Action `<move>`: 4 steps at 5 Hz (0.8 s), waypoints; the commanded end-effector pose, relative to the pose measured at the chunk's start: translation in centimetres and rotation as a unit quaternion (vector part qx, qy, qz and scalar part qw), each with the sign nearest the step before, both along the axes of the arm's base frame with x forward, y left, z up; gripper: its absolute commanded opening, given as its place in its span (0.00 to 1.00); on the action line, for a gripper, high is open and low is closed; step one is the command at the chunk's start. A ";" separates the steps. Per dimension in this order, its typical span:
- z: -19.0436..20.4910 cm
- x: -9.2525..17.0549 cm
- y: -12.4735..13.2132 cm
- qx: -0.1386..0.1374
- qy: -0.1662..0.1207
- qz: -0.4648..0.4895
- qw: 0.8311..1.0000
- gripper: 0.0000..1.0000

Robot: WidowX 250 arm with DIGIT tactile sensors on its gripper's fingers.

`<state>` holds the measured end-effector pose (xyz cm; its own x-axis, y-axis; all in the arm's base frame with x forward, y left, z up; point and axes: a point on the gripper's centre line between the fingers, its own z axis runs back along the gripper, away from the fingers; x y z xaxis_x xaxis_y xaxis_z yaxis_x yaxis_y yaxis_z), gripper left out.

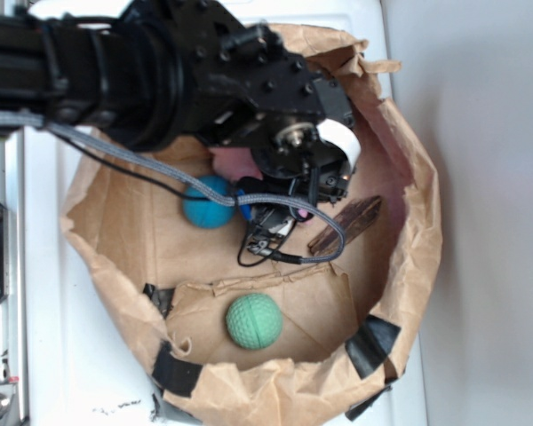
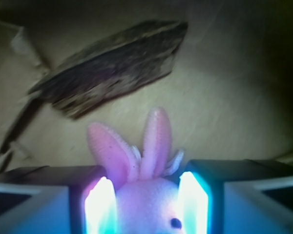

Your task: Grab the pink bunny.

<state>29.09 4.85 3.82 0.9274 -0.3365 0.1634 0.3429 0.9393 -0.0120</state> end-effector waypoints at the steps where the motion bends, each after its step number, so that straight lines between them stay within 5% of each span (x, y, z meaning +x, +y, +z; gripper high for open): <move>1: 7.1 -0.5 -2.3 -0.006 -0.038 0.011 0.999 0.00; 4: 11.5 -1.9 -3.2 -0.023 -0.045 0.009 0.999 0.00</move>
